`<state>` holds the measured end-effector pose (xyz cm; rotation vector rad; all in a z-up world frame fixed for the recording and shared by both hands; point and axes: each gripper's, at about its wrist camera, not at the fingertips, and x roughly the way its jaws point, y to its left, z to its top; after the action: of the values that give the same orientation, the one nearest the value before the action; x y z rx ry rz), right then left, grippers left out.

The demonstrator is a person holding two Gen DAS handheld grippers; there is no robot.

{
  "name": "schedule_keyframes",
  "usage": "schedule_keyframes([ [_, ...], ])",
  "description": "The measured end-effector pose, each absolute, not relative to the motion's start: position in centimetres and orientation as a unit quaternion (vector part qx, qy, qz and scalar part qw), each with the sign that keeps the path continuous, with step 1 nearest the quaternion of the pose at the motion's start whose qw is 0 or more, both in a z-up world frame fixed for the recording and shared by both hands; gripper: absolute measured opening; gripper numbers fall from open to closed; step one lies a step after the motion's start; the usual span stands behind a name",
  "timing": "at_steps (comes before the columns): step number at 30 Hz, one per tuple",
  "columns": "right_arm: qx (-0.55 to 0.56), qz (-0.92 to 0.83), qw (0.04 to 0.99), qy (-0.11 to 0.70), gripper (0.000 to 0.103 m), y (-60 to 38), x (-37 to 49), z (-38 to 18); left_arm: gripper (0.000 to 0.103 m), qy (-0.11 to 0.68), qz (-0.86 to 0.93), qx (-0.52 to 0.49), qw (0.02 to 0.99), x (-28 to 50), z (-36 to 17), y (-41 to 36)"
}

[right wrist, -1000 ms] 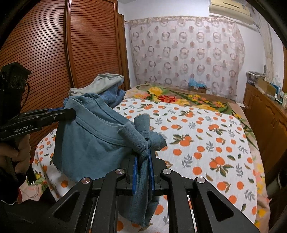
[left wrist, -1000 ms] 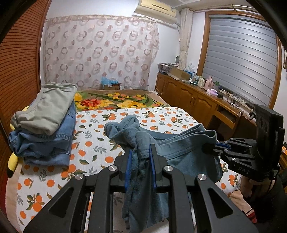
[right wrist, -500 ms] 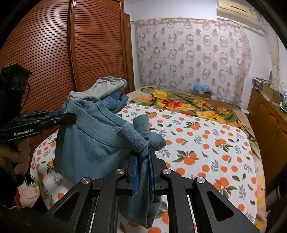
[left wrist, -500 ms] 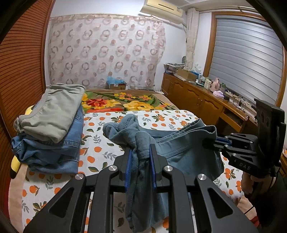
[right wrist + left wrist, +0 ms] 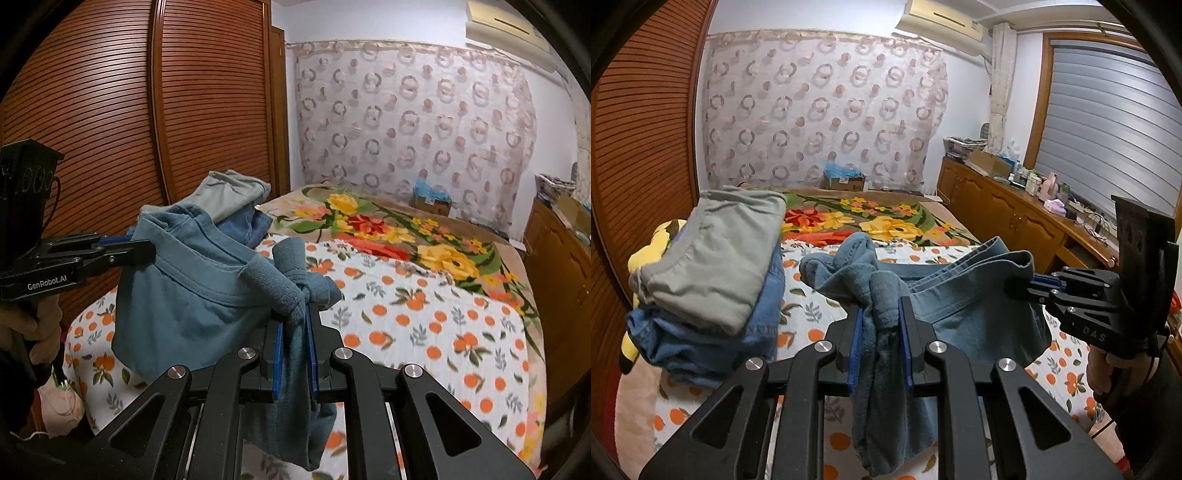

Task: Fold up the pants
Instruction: 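Lift the shorts by the waistband off the bed with both grippers, then carry the held blue-grey shorts over the folded clothes pile with both grippers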

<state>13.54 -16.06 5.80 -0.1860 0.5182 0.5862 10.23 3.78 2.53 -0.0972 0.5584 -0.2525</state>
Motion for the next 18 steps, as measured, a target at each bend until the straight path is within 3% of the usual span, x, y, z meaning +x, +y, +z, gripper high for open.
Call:
schedule_keyframes([
  [18,-0.103,0.317,0.915,0.226,0.011,-14.0,19.9,8.6,0.019,0.255,-0.089,-0.049,0.962,14.0,6.4,6.6],
])
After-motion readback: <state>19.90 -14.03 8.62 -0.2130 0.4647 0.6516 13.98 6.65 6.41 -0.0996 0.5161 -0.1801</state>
